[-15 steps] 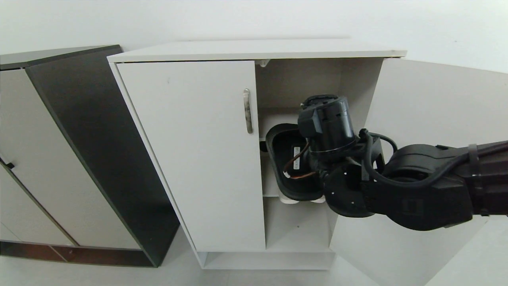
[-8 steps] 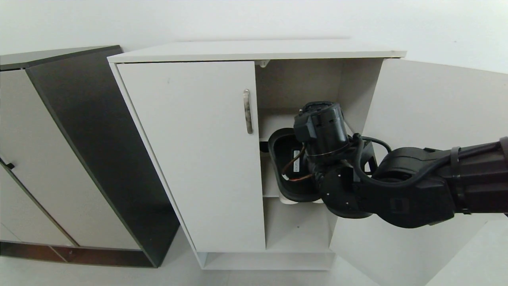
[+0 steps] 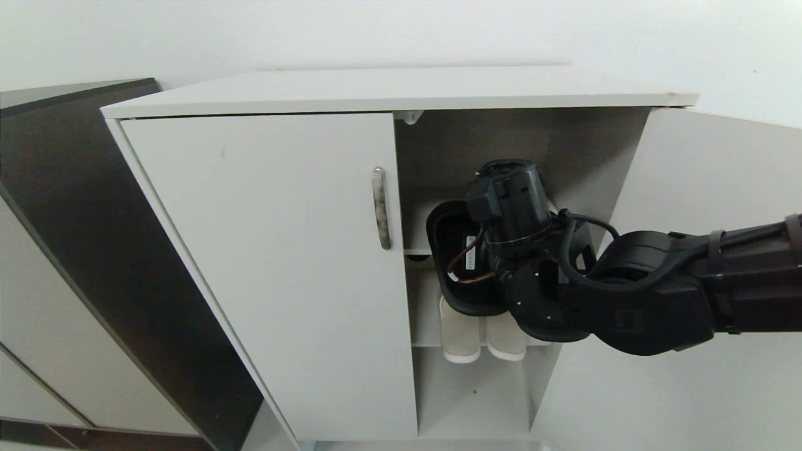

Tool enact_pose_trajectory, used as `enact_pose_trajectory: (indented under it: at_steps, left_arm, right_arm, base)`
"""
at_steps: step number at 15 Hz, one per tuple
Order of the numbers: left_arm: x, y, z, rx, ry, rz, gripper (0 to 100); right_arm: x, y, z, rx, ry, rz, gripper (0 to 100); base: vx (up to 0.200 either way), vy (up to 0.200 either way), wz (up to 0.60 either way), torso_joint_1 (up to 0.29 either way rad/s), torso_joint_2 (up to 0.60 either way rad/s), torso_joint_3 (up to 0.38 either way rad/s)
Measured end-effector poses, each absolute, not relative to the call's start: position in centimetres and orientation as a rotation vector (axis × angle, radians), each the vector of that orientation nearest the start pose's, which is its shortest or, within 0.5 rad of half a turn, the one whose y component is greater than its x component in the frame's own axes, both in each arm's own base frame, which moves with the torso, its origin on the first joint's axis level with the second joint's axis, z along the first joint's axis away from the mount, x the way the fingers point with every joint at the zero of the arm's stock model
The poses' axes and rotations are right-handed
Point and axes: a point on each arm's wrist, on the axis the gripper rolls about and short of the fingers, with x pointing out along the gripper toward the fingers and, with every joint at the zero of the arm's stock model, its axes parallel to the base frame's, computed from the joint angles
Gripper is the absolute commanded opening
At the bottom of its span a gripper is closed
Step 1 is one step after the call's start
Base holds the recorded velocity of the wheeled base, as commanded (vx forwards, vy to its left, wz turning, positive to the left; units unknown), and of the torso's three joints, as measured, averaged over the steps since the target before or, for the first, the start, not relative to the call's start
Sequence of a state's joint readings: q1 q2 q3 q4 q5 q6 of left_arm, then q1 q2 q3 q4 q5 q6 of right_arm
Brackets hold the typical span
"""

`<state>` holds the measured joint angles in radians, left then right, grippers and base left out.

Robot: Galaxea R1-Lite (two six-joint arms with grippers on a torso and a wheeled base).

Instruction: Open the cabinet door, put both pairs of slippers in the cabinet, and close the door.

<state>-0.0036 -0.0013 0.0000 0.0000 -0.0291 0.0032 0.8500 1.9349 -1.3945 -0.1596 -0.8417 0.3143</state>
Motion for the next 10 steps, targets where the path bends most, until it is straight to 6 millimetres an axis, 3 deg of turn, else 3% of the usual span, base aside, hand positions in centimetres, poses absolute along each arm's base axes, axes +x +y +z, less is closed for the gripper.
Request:
enact_pose_trajectory:
  at_steps: [1, 10]
  left_arm:
    - [-2.3, -0.1, 7.5, 0.003, 0.000, -0.032, 0]
    - [-2.3, -0.1, 7.5, 0.002, -0.001, -0.031, 0]
  right_arm:
    - [26.7, 27.6, 21.9, 0.026, 0.251, -0.036, 0]
    - [28.3, 27.4, 20.6, -0.001, 0.273, -0.056, 0]
  base:
    - [0.200, 0.000, 0.00, 0.002, 0.01, -0.002]
    - [0.000, 0.000, 0.00, 0.000, 0.00, 0.000]
